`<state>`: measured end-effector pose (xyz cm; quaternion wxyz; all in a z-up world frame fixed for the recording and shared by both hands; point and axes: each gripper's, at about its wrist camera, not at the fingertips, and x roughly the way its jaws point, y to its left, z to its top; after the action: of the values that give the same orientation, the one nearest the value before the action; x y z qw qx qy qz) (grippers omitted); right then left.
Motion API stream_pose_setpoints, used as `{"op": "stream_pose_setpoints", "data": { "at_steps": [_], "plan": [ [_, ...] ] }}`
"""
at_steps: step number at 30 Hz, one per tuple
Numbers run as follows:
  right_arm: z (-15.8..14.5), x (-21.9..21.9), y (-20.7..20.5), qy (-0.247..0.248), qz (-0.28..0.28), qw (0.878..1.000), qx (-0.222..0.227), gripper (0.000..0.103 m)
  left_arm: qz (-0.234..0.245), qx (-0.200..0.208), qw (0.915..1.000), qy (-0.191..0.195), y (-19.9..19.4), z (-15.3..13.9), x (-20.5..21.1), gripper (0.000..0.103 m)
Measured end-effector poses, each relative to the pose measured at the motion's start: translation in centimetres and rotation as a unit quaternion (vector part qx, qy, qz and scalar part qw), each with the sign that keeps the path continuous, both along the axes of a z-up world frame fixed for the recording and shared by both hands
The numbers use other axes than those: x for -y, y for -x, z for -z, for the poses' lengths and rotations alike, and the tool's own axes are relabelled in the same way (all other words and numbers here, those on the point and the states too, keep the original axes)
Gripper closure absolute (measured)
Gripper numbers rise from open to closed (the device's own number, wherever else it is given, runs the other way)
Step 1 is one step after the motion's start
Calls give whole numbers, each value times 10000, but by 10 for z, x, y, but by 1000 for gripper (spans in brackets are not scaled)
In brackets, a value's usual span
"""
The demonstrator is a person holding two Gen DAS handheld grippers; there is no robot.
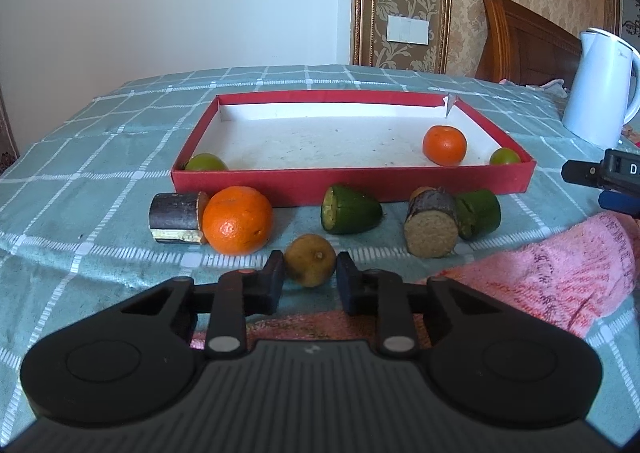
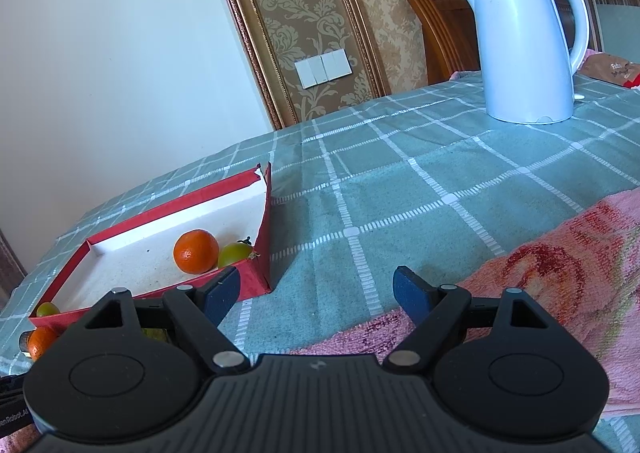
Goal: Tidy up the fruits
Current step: 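Carry the kiwi into the tray and open the left tool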
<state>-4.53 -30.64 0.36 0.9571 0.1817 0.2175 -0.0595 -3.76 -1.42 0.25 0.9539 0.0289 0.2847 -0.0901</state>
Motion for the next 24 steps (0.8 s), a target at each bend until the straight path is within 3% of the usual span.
{"op": "stream_pose_setpoints", "data": {
  "at_steps": [6, 16, 24],
  "plan": [
    [1, 0, 0, -31, -20, 10000, 4, 19, -50, -12, 10000, -25, 0, -3, 3, 79],
    [1, 1, -1, -99, -70, 9999, 0, 19, -266, 320, 9987, -283, -2, -32, 19, 79],
    [1, 3, -2, -112, -84, 9999, -3, 19, -543, 508, 9963, -432, -36, -48, 22, 79]
  ]
}}
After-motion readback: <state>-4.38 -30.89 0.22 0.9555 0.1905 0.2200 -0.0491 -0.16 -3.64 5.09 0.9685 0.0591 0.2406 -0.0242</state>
